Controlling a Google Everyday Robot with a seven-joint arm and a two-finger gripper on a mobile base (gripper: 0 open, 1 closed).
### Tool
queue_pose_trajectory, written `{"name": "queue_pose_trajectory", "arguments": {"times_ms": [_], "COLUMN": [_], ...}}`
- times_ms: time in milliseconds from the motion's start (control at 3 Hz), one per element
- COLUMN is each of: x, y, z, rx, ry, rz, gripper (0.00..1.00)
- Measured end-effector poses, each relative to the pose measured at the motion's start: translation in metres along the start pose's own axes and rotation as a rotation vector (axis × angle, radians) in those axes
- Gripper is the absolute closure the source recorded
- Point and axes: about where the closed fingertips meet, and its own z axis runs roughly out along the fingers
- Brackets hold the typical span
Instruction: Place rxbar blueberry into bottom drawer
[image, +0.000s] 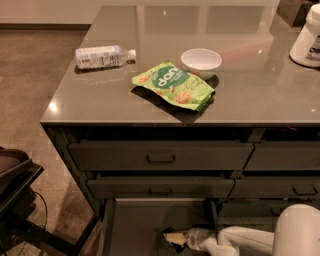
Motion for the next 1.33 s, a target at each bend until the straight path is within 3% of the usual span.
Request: {"name": "queue_pose_trajectory", "arguments": {"times_ms": [1000,1333], "x": [0.0,0.0], "y": [0.0001,0.0001], "z": [0.0001,0.0001], "rx": [0.0,0.0], "ry": [0.0,0.0], "rz": [0.0,0.0], "gripper": [0.12,0.0]}}
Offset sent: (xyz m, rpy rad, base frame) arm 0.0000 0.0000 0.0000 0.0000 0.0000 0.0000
